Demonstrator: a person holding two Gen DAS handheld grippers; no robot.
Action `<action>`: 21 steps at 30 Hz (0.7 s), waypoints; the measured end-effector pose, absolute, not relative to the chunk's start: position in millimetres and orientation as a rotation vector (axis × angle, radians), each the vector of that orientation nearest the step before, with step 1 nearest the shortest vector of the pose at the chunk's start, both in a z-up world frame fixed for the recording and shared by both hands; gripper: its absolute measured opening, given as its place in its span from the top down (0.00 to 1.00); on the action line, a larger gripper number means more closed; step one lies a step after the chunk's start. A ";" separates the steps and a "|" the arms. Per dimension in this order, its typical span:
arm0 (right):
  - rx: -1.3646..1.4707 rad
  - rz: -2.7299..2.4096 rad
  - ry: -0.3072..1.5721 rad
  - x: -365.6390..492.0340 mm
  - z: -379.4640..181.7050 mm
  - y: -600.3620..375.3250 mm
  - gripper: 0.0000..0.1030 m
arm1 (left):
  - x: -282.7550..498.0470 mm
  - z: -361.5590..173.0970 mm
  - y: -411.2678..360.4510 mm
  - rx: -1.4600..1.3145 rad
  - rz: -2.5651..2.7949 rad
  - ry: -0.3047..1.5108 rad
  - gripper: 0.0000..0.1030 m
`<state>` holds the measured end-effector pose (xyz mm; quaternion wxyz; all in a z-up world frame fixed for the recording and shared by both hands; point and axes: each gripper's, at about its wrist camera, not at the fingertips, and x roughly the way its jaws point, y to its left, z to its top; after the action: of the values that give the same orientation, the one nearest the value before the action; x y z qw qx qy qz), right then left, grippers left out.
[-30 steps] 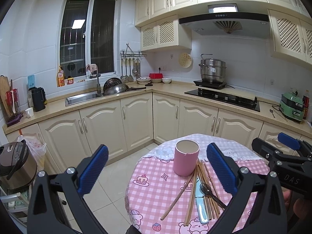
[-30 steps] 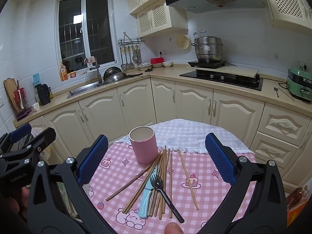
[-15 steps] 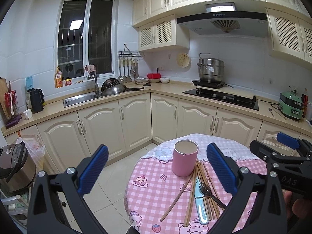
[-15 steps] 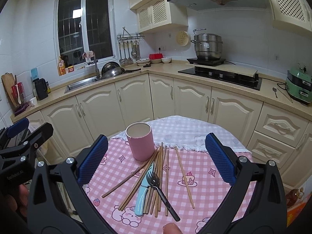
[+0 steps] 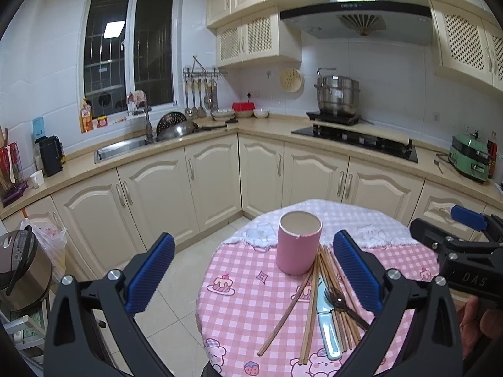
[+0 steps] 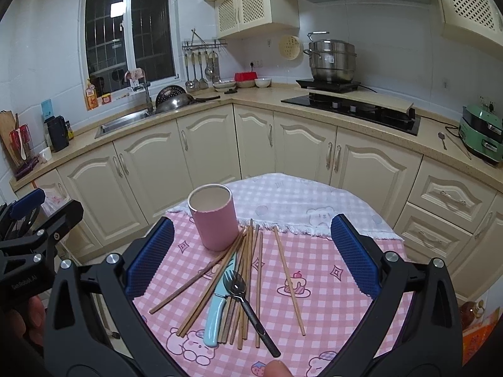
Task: Organize utensils
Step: 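Lower the right tool to the pile and grasp one wooden chopstick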
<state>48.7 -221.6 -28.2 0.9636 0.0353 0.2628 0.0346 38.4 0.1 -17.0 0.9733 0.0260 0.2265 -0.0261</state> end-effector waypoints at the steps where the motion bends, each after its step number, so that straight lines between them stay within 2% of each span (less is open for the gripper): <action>1: 0.067 0.063 0.546 52.3 -31.6 -223.4 0.05 | 42.9 -20.8 -0.4 0.056 -0.056 0.470 0.04; 21: -0.012 0.037 0.964 150.5 -136.2 -270.1 0.05 | 154.2 -157.2 -27.9 0.255 -0.188 0.859 0.04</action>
<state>150.5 -270.1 -136.2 0.8859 -0.0056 0.4634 0.0176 154.2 -27.9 -157.2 0.8971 0.1229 0.4145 -0.0910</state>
